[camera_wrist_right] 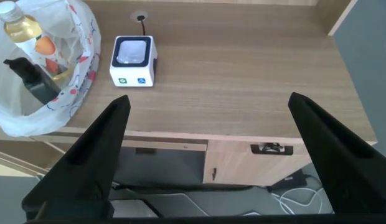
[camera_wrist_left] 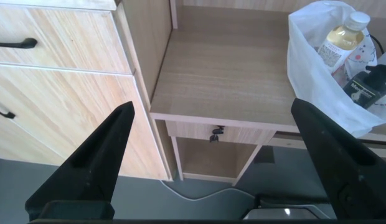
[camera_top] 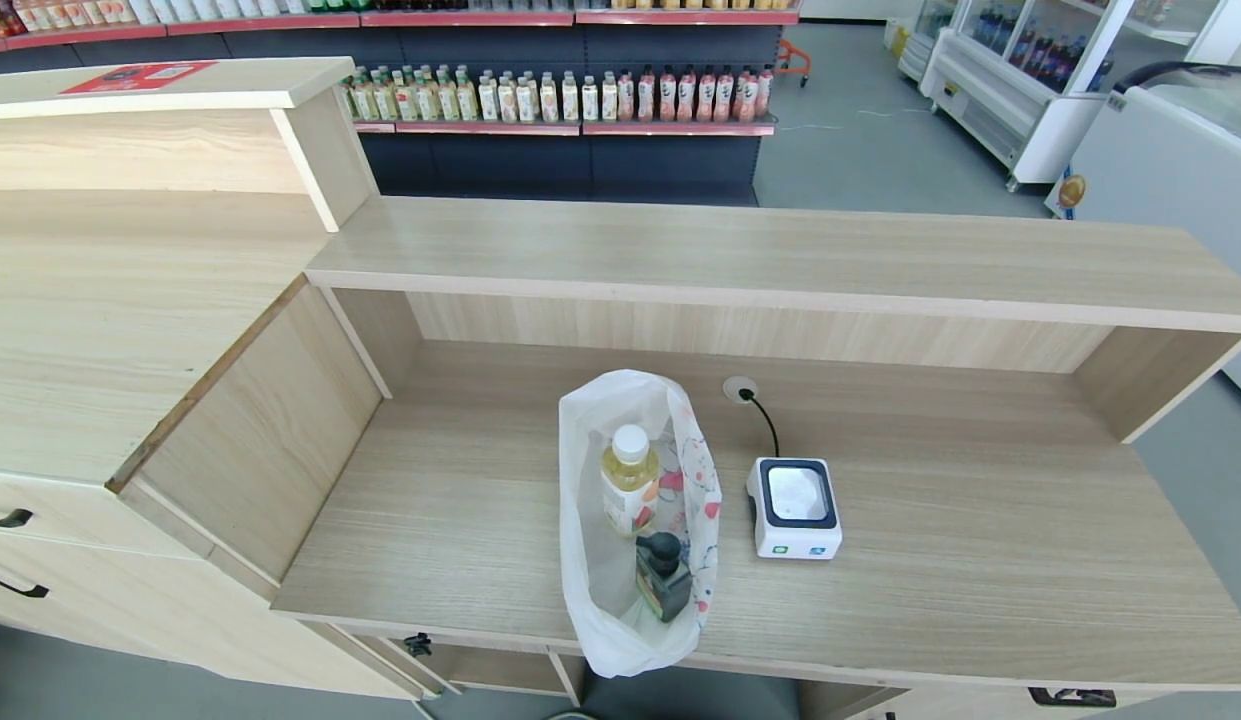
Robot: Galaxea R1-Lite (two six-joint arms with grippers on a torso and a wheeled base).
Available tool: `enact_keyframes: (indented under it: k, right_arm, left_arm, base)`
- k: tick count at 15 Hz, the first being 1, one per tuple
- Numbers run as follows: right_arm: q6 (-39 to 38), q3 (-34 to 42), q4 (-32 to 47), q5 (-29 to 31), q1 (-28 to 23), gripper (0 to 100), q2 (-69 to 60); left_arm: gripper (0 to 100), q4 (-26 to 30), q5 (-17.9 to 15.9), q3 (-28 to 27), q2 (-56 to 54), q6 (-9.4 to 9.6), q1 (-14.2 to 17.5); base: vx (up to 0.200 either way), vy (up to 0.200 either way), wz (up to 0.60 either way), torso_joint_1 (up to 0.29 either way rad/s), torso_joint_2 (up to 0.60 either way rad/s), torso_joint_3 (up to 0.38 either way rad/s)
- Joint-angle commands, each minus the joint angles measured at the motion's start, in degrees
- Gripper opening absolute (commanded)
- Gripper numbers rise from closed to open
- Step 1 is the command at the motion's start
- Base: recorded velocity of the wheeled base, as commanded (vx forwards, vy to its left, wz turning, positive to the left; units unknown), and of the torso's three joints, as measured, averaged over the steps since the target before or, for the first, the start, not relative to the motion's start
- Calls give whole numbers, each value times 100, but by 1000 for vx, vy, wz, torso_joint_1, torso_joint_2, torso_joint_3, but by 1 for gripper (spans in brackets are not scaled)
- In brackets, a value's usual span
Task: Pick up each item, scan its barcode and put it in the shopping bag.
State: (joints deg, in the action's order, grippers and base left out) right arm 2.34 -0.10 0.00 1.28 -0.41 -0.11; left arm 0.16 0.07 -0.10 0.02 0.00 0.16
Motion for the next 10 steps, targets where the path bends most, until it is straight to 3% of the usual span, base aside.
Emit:
enact_keyframes:
  k: [1,10]
  right_arm:
    - [-41,1,0,4,6,100,11]
    - [-58,1,0,4,6,100,11]
  left_arm:
    - [100,2,1,1,-2,0,2]
    - [100,2,1,1,-2,-35,2]
  base:
    - [0,0,0,0,0,0]
    - [0,0,0,0,0,0]
